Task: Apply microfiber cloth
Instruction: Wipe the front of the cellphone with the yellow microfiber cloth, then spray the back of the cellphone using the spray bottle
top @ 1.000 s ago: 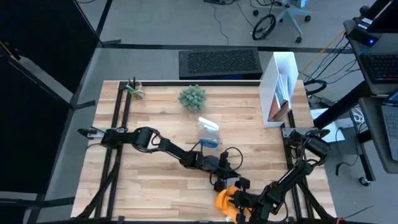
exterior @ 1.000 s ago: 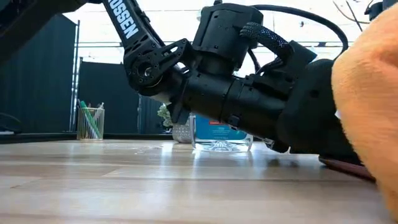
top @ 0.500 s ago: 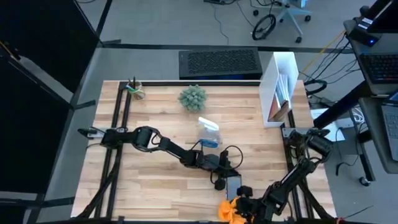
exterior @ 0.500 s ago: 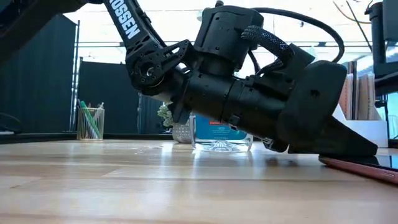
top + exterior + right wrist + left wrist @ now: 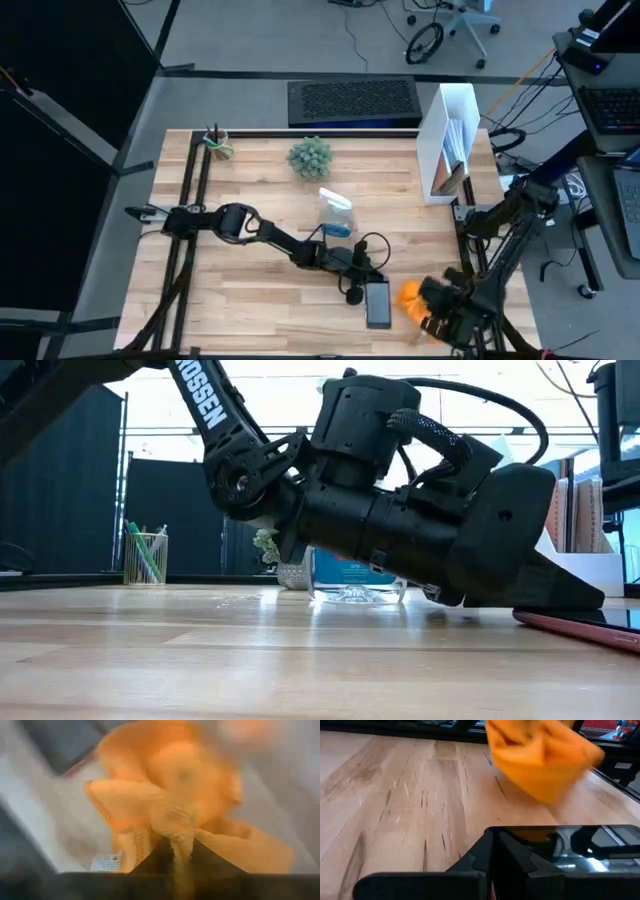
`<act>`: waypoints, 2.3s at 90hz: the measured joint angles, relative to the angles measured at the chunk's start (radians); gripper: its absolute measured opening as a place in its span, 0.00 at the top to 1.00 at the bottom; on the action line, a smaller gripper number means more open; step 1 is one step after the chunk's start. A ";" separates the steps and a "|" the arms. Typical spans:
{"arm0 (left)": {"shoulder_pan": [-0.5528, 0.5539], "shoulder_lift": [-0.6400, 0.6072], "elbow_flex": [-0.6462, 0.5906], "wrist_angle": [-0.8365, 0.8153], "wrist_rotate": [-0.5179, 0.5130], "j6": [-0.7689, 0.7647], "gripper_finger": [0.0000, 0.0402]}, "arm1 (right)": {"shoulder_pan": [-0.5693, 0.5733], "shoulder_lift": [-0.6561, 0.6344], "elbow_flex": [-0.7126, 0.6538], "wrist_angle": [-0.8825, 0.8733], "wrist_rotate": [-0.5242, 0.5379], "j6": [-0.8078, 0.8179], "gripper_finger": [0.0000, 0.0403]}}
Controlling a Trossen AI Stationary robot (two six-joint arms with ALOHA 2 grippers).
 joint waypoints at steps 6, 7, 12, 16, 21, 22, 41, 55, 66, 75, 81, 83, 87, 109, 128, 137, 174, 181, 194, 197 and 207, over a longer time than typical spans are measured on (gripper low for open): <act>-0.004 -0.004 0.001 -0.003 0.001 0.010 0.96 | 0.013 -0.026 0.000 -0.026 -0.003 0.078 0.93; -0.005 -0.004 0.002 -0.003 0.001 0.013 0.96 | 0.016 -0.030 0.000 -0.030 -0.002 0.089 0.92; -0.008 -0.019 0.006 -0.018 0.001 0.031 0.96 | 0.030 -0.046 0.000 -0.050 0.001 0.142 0.86; -0.013 -0.027 0.008 -0.033 0.001 0.040 0.96 | 0.040 -0.055 0.000 -0.055 0.001 0.169 0.80; -0.019 -0.028 0.017 -0.031 0.005 0.062 0.96 | 0.049 -0.065 0.002 -0.064 0.000 0.193 0.72; -0.020 -0.031 0.017 -0.031 0.005 0.066 0.96 | 0.051 -0.066 0.002 -0.067 0.001 0.199 0.70; -0.036 -0.101 0.019 -0.140 -0.050 0.163 0.96 | 0.064 -0.104 0.002 -0.069 0.005 0.221 0.43; -0.046 -0.180 0.019 -0.283 -0.094 0.223 0.96 | 0.060 -0.118 0.002 0.003 0.172 0.207 0.34; -0.061 -0.255 0.021 -0.436 -0.112 0.242 0.96 | 0.035 -0.112 0.002 0.124 0.290 0.131 0.32; -0.073 -0.298 0.022 -0.578 -0.116 0.243 0.96 | 0.009 -0.097 0.002 0.200 0.285 0.041 0.32; -0.079 -0.305 0.022 -0.633 -0.118 0.237 0.96 | -0.002 -0.096 0.002 0.195 0.226 0.001 0.32; -0.084 -0.305 0.022 -0.650 -0.121 0.237 0.96 | -0.007 -0.098 0.002 0.185 0.198 -0.003 0.33; -0.092 -0.306 0.022 -0.683 -0.127 0.236 0.96 | -0.011 -0.103 0.002 0.145 0.138 -0.003 0.33; -0.130 -0.302 0.022 -0.795 -0.139 0.163 0.96 | 0.005 -0.164 0.003 -0.191 -0.089 0.179 0.35; -0.149 -0.302 0.022 -0.791 -0.143 0.120 0.96 | -0.007 -0.212 0.003 0.009 0.185 0.090 0.35; -0.153 -0.289 0.023 -0.778 -0.139 0.102 0.96 | -0.018 -0.213 0.003 0.058 0.243 0.031 0.35; -0.159 -0.233 0.023 -0.674 -0.107 0.078 0.96 | -0.097 -0.109 0.003 0.223 0.389 -0.088 0.35; -0.157 -0.227 0.024 -0.661 -0.107 0.076 0.96 | -0.113 -0.038 0.002 0.274 0.362 -0.096 0.35; -0.157 -0.216 0.023 -0.636 -0.108 0.075 0.96 | -0.130 0.079 0.002 0.400 0.309 -0.073 0.35; -0.156 -0.210 0.023 -0.612 -0.108 0.073 0.96 | -0.130 0.106 0.002 0.417 0.290 -0.058 0.35; -0.156 -0.195 0.022 -0.589 -0.105 0.055 0.96 | -0.130 0.182 0.002 0.457 0.261 0.023 0.35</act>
